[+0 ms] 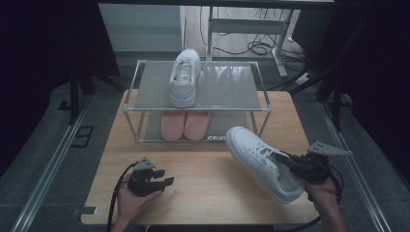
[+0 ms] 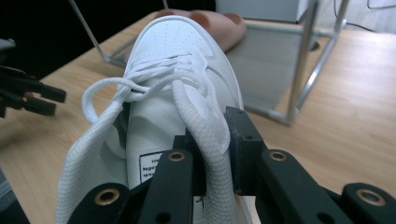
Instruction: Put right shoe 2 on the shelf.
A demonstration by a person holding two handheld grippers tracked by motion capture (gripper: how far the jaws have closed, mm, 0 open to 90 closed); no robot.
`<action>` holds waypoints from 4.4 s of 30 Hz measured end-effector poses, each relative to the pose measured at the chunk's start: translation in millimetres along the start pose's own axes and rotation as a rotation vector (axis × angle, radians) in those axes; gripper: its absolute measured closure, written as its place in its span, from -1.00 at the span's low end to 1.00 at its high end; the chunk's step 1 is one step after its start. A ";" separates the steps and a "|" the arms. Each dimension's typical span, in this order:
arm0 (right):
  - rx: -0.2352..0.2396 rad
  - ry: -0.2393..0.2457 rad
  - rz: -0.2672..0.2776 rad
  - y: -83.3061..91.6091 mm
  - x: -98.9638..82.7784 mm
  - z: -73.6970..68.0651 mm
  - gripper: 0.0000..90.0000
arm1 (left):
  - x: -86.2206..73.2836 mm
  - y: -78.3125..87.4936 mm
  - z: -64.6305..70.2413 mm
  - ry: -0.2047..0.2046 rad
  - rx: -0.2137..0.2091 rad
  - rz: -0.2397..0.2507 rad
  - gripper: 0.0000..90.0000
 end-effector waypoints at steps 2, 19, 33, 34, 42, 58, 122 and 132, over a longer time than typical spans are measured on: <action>0.012 0.002 0.009 -3.8 5.0 -4.6 0.77 | 0.0 0.0 -0.2 0.001 0.000 0.000 0.07; 0.105 0.031 0.064 -33.3 37.3 -37.3 0.77 | -0.5 0.1 -1.3 0.003 -0.002 0.001 0.07; 0.097 0.027 0.126 -30.1 69.4 -43.6 0.77 | -0.2 0.7 -1.4 0.005 -0.004 0.002 0.07; 0.094 0.027 0.132 -29.2 72.7 -43.5 0.77 | -0.1 0.8 -1.4 0.006 -0.004 0.003 0.07; 0.070 0.016 0.181 -23.9 97.9 -38.8 0.77 | -0.5 -0.3 -2.3 0.010 -0.004 0.000 0.07; -0.006 -0.060 0.204 -43.4 145.5 -15.1 0.77 | 0.1 1.1 -3.1 0.015 -0.005 0.009 0.07; -0.311 -0.237 0.019 -188.9 246.5 21.8 0.76 | -0.8 6.5 -12.3 0.021 -0.007 0.022 0.07; -0.340 -0.258 0.004 -210.1 249.6 25.4 0.75 | -0.9 7.9 -14.3 0.028 -0.005 0.023 0.07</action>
Point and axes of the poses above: each handheld gripper's, and its own axes: y roughly backward along the jaws, x roughly out of its top, z roughly to its right, the point moved 4 cm from there along -y, roughly forward along the jaws, and after that the axes turned 3 degrees about y, right-handed, at the moved point
